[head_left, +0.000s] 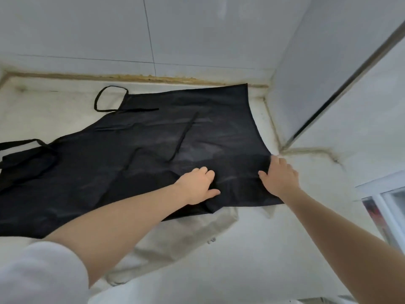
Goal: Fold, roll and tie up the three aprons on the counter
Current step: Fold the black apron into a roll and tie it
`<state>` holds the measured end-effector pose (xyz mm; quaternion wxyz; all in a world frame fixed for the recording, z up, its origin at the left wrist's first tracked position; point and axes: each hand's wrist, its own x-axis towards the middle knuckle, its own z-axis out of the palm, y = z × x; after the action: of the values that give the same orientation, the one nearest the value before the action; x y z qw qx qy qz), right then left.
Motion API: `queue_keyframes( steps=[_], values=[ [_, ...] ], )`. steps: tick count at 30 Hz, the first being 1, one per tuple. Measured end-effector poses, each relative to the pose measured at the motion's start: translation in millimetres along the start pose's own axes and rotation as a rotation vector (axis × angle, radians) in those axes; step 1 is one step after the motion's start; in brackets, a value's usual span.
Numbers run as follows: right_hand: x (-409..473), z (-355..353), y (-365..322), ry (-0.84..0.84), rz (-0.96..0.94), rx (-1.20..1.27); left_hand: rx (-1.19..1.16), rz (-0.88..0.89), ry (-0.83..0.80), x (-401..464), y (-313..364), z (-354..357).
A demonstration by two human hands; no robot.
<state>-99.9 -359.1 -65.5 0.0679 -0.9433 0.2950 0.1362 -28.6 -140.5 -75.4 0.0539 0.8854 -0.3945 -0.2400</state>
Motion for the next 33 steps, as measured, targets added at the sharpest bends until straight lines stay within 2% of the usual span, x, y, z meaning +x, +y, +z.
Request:
queue_keyframes(
  steps=[2,7,9,12,14,17,21,22,24,25,26,27,29,30,31,33],
  values=[
    [6.4,0.7,23.8,-0.139,0.100,0.175,-0.015,-0.033,-0.016,9.2,19.2,7.7],
    [13.1,3.0,43.8,-0.243,0.177,0.808,0.036,-0.146,0.095,10.4,26.5,20.1],
    [12.7,2.5,44.2,-0.179,0.130,0.894,0.068,-0.188,0.115,8.2,21.3,25.8],
    [15.5,-5.0,45.7,0.042,0.006,0.961,0.131,-0.304,0.121,2.8,18.5,36.8],
    [18.7,-13.7,41.8,0.062,-0.120,1.009,0.094,-0.373,0.101,-1.9,15.9,44.3],
    [24.5,-18.8,37.1,-0.055,-0.193,0.839,0.040,-0.393,0.084,-13.3,5.9,55.9],
    [31.1,-11.1,49.1,-0.246,-0.074,0.195,0.068,-0.441,0.080,-27.9,-6.3,63.7],
    [28.7,-9.5,48.3,-0.249,-0.048,0.076,0.073,-0.460,0.065,-29.8,-7.7,63.5],
    [23.1,-9.4,36.2,-0.089,-0.014,-0.011,0.102,-0.473,0.046,-29.6,-7.7,60.5],
    [20.1,-7.5,24.5,0.058,-0.084,-0.011,0.117,-0.475,0.050,-29.4,-8.0,59.3],
    [17.3,-6.1,8.8,0.178,-0.226,-0.005,0.129,-0.475,0.060,-29.0,-9.3,57.0],
    [12.9,-4.8,-8.4,0.229,-0.429,0.015,0.142,-0.473,0.073,-29.0,-11.3,54.2],
    [3.3,0.1,-38.9,0.121,-0.808,-0.039,0.158,-0.450,0.107,-29.4,-17.3,45.7],
    [-0.6,5.2,-51.8,0.057,-0.906,-0.123,0.163,-0.427,0.125,-29.8,-23.1,40.7],
    [-1.2,12.2,-62.0,0.025,-0.925,-0.223,0.143,-0.396,0.132,-30.8,-31.3,34.6],
    [2.7,20.5,-72.2,-0.014,-0.771,-0.350,0.014,-0.349,0.141,-33.1,-48.6,21.5]
  ],
)
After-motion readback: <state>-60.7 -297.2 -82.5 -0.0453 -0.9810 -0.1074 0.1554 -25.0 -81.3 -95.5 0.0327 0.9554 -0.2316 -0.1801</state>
